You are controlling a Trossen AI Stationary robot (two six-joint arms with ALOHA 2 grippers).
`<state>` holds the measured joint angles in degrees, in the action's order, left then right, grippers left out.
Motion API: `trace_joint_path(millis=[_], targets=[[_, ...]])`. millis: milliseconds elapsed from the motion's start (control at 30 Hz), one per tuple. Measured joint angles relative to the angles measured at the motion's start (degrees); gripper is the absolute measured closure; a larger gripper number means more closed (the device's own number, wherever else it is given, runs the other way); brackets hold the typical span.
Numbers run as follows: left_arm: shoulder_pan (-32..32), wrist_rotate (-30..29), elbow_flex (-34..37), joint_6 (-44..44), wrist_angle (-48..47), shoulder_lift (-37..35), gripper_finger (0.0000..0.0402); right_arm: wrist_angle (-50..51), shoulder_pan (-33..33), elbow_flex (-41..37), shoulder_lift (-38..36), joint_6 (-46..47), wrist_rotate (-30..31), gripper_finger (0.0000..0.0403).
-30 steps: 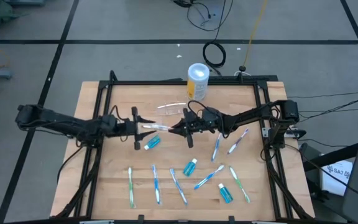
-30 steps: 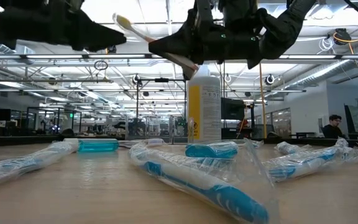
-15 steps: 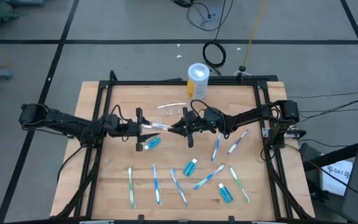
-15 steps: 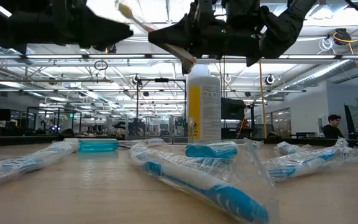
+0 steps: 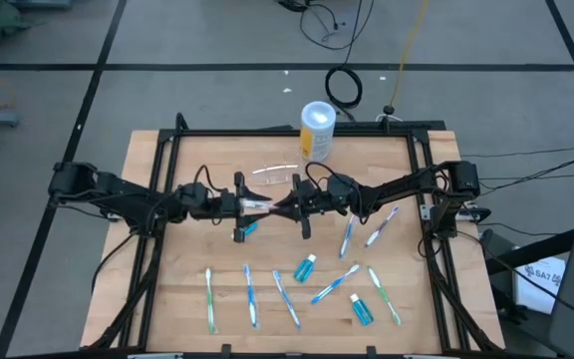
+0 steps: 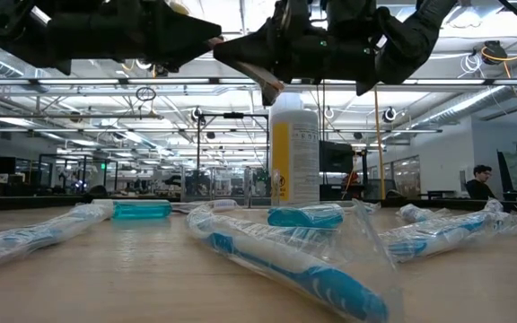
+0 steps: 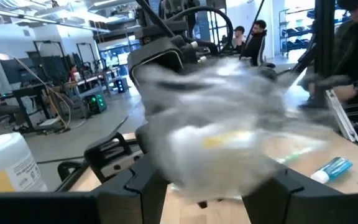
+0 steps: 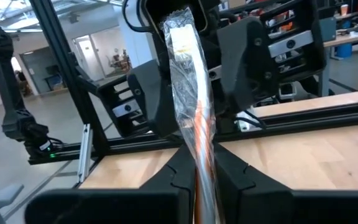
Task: Pick & Place toothbrushing station
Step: Put the orange toothbrush into the left section of the transparent organizer
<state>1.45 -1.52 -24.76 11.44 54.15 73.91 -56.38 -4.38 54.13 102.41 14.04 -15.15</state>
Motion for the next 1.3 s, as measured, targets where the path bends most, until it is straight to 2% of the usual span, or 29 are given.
trace_joint_path(millis=[167,333,500,700,900,1100,1167,1233,1300], targets=[[0.01,-0.01,-0.01,-0.02,-0.15,0.02,0.0266,0.07,0.00,0.00,0.00,-1.21,0.01,0.0391],[-0.04,-0.84,-0.01,0.38,-0.31,0.02,0.0317,0.04,0.00,0.00,0.00,-1.27,0.03,0.0380],[0.00,-4.32,-0.01,-1.66,-0.48,0.02,0.0345,0.07,-0.09,0.00,0.00,-1.46,0.32,0.0388],[0.04,-4.55,-0.01,-4.12,-0.77,0.02,0.0374,0.15,-0.09,0.00,0.00,-1.71,0.57,0.0376],[0.02,-5.10,-0.03,-4.49,-2.23,0.02,0.0382,2.55,-0.08,0.02,0.00,-3.84,1.56,0.0330],[-0.11,-7.36,-0.03,-4.96,-4.71,-0.12,0.0384,7.94,0.02,0.02,0.00,-4.68,11.12,0.0291],[-0.18,-8.22,-0.03,-6.30,-6.56,-1.38,0.0384,9.27,-0.09,0.02,0.00,-4.70,12.27,0.0281],[-0.61,-8.41,-0.90,-8.26,-10.79,-3.05,0.0383,9.57,-0.15,0.02,0.00,-4.69,12.19,0.0272],[-0.84,-8.62,-2.54,-10.07,-19.07,-5.73,0.0383,9.69,-0.15,0.02,0.00,-5.30,12.16,0.0266]])
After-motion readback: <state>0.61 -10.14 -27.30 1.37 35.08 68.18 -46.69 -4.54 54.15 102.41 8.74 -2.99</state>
